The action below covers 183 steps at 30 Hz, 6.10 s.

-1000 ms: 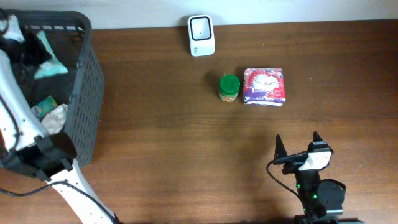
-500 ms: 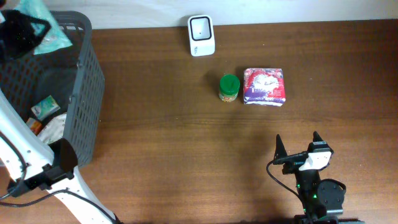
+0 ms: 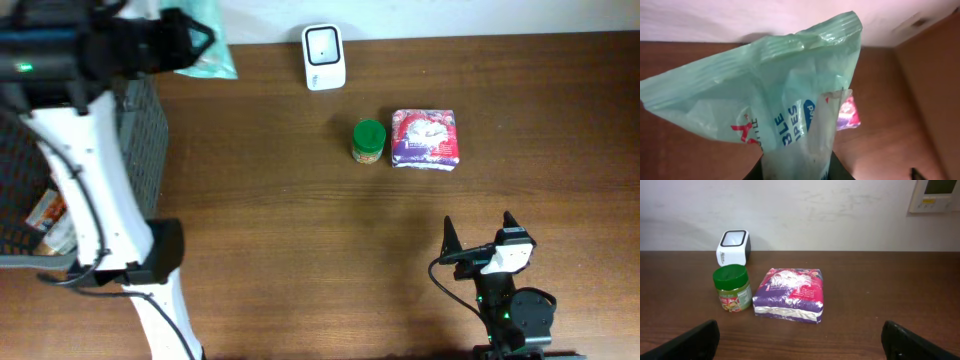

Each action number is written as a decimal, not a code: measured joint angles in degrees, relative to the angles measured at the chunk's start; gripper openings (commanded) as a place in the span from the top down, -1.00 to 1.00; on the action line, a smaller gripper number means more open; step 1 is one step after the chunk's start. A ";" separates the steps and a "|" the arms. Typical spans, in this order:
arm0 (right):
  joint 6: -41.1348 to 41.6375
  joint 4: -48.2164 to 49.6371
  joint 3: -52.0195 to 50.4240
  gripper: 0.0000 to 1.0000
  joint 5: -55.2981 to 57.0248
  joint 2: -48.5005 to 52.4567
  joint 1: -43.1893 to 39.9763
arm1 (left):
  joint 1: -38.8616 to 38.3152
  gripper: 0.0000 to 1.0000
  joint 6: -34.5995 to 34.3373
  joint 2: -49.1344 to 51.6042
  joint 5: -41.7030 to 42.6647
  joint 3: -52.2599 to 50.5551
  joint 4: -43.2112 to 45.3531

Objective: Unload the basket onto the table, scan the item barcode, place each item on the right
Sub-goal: 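Carry the wipes pack past the scanner and place it left of the jar, then move the left gripper back into the basket toward the white tube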

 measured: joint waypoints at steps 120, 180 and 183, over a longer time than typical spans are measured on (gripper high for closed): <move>0.00 0.00 0.00 -0.97 0.00 0.00 0.00 | -11.41 -0.91 -10.01 -17.88 -9.20 -55.12 31.95; 0.00 0.00 0.00 -0.97 0.00 0.00 0.00 | 25.40 -0.57 26.27 -0.02 -43.58 -66.38 23.37; 0.00 0.00 0.00 -0.97 0.00 0.00 0.00 | 25.40 -0.62 27.65 1.18 -43.21 -69.37 23.71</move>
